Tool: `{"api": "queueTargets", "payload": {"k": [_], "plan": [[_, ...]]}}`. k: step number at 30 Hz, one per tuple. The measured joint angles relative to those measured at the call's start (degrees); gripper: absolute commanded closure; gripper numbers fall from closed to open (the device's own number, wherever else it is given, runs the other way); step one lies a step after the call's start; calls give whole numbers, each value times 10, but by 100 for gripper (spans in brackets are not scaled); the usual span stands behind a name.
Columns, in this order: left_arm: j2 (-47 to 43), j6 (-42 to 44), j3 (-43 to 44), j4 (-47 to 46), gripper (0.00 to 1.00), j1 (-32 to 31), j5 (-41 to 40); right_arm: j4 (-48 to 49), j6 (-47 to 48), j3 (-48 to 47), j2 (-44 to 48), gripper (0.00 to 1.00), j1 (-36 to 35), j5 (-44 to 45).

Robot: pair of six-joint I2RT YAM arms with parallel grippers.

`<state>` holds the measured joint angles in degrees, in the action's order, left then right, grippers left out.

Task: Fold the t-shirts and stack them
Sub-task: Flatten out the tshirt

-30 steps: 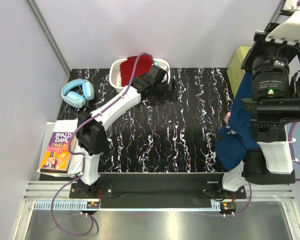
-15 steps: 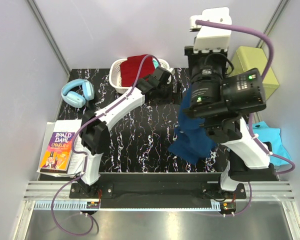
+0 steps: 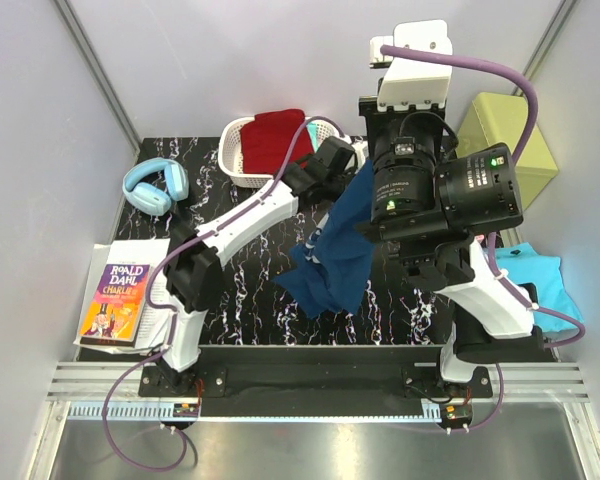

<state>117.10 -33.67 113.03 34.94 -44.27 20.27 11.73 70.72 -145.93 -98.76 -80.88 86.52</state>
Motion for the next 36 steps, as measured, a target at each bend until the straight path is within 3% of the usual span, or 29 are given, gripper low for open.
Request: {"api": "queueTargets", "payload": {"k": [8,12,17,18,19,21,22,36], "plan": [[-80,6,-128,-19,100,3,-16,41,19,32,12,100,0,0],[-183,14,-193,-7,100,30,-75,65,18,84,45,100,0,0],[-307,28,-214,1,100,62,-148,75,12,104,71,100,0,-3],[-330,31,-220,1,95,63,-158,77,12,107,76,100,0,-4],[-348,32,-226,1,59,63,-162,79,11,109,79,100,0,-5],[-383,37,-239,5,25,61,-166,82,9,116,89,100,0,-5],[-393,36,-245,6,2,59,-165,82,8,120,94,100,0,-4],[-320,-9,-283,14,1,7,-142,77,0,120,87,100,0,-4]]}}
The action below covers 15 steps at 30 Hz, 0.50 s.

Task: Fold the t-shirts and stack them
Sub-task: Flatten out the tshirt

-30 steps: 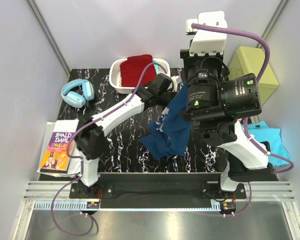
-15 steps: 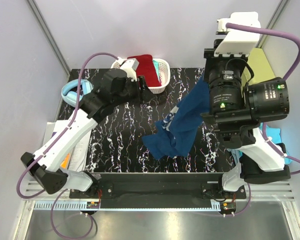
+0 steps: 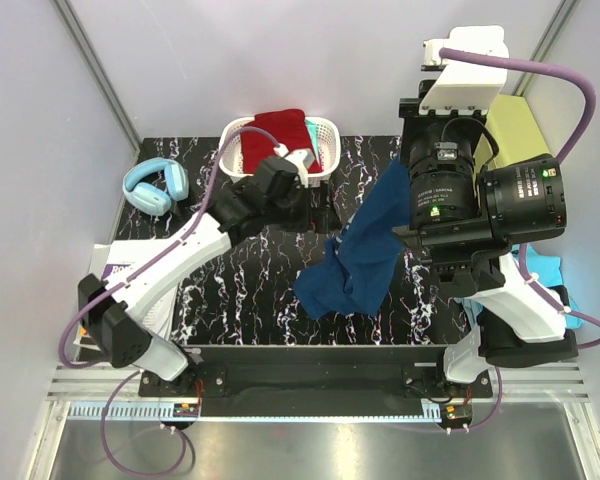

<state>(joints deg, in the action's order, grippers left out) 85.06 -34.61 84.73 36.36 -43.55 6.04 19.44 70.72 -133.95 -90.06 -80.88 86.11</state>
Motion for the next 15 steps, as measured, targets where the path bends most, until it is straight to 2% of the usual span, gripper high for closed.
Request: {"api": "queueTargets", "payload": {"k": [8,11,12,13,15], "plan": [[44,-11,4,-12,1,-42,14,-2,-7,7,1,100,0,0],[59,-16,5,-21,21,-43,25,-3,-11,14,5,100,0,1],[64,-19,5,-23,34,-43,29,-3,-12,16,7,100,0,1],[69,-21,5,-27,53,-42,33,-5,-14,19,9,100,0,1],[77,-22,5,-34,70,-42,44,-5,-16,20,13,100,0,1]]}}
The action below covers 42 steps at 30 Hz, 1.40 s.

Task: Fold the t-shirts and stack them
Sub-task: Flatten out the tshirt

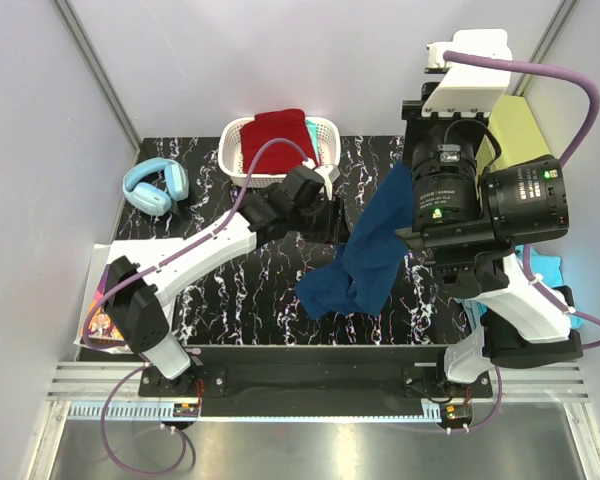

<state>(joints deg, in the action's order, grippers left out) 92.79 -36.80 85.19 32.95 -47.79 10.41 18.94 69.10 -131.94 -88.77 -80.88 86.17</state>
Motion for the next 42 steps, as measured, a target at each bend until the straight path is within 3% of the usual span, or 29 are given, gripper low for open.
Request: {"api": "queueTargets", "payload": {"k": [1,3,12,13,14,15,16,18,22,27,31,32,34,35,36,42], "plan": [[3,-5,0,-2,86,0,3,0,0,0,1,100,0,0],[8,-5,0,-5,100,-1,12,-1,-2,0,3,100,0,0],[10,-1,-2,-13,100,-2,17,-2,-4,0,5,100,0,0],[7,1,-4,-14,88,-2,16,-2,-4,0,5,100,0,0],[5,3,-6,-13,68,-2,13,-2,-4,0,5,100,0,-1],[-1,6,-10,-14,39,-2,11,-2,-4,0,5,100,0,-1],[-7,10,-14,-13,29,-2,9,-2,-4,0,5,100,0,-1],[-17,15,-15,-9,18,-2,3,-2,-4,0,5,100,0,-1],[-36,18,-30,-10,17,-2,-6,-2,-4,0,5,100,0,0],[-42,14,-66,-10,29,-2,-7,-2,-6,12,9,100,0,0],[-42,6,-97,-15,48,-2,-5,-3,-11,26,15,100,0,1],[-42,5,-102,-14,61,-2,-4,-3,-13,27,16,100,0,2],[-42,2,-108,-17,77,-2,-3,-3,-14,27,17,100,0,3],[-42,2,-108,-18,93,-2,-3,-3,-15,27,19,100,0,3],[-42,2,-108,-20,100,-2,-4,-3,-15,27,20,100,0,3],[-57,9,-108,-12,100,-2,-49,-3,-15,27,21,100,0,2]]}}
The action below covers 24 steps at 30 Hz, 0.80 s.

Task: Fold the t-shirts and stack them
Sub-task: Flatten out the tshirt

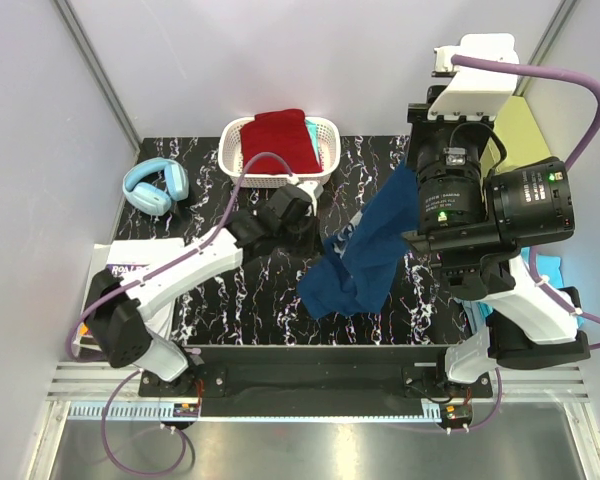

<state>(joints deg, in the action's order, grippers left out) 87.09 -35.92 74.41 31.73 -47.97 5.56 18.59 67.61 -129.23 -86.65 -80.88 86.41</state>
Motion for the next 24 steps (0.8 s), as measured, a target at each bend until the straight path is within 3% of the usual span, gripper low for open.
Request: {"api": "queueTargets", "payload": {"k": [8,16,24], "plan": [[-126,32,22,75,100,22,-142,0,-7,25,2,100,0,-4],[-263,56,88,175,100,63,-290,-1,-40,117,29,100,0,-3],[-344,64,219,270,100,65,-434,-2,-78,179,61,100,1,-3]]}}
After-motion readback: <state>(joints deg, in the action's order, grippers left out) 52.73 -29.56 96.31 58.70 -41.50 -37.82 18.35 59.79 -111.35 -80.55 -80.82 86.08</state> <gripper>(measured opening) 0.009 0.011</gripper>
